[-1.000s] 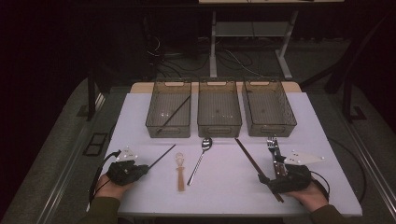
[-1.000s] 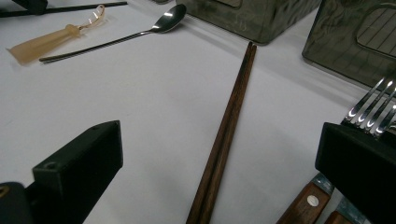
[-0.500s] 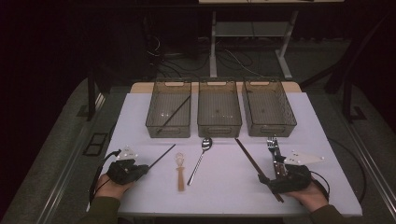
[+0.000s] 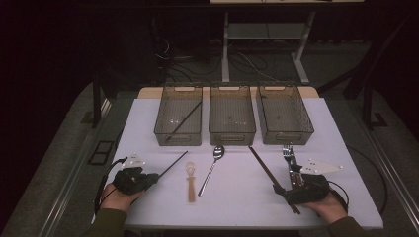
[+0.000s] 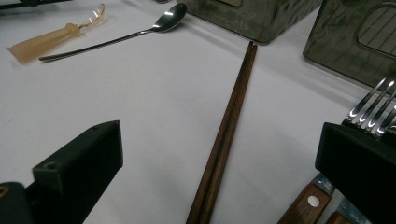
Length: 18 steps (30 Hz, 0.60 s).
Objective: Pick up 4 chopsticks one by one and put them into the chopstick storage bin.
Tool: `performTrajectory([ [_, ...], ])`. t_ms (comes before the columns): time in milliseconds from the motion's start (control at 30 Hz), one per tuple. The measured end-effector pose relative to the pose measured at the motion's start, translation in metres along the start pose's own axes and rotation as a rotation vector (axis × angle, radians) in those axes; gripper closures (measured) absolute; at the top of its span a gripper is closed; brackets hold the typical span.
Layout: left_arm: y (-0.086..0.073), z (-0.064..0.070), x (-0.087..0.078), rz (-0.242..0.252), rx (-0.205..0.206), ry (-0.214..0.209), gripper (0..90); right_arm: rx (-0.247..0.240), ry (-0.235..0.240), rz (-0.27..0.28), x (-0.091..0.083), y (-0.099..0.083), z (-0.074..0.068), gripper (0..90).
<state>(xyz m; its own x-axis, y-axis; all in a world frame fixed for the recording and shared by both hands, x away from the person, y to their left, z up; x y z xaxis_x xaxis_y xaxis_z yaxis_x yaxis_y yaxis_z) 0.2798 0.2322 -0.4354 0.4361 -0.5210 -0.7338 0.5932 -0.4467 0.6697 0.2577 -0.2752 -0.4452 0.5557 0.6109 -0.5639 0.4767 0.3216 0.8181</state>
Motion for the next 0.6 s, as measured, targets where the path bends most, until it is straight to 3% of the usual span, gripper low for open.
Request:
performTrajectory([
  [600, 0.014, 0.005, -0.006, 0.051, 0.002, -0.045, 85.6, 0.003, -0.001, 0.000, 0.000, 0.000, 0.001, 0.5],
])
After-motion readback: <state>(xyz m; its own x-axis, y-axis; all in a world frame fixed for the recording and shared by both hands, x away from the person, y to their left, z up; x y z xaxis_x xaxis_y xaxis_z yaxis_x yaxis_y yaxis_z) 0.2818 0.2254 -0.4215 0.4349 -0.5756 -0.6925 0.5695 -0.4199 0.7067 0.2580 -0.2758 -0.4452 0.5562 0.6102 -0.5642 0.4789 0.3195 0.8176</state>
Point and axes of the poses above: each handheld gripper's, and its own axes: x roughly forward along the jaws, y roughly out of its top, z roughly to its right, the point moved 1 cm from there along x, roughly forward along the jaws
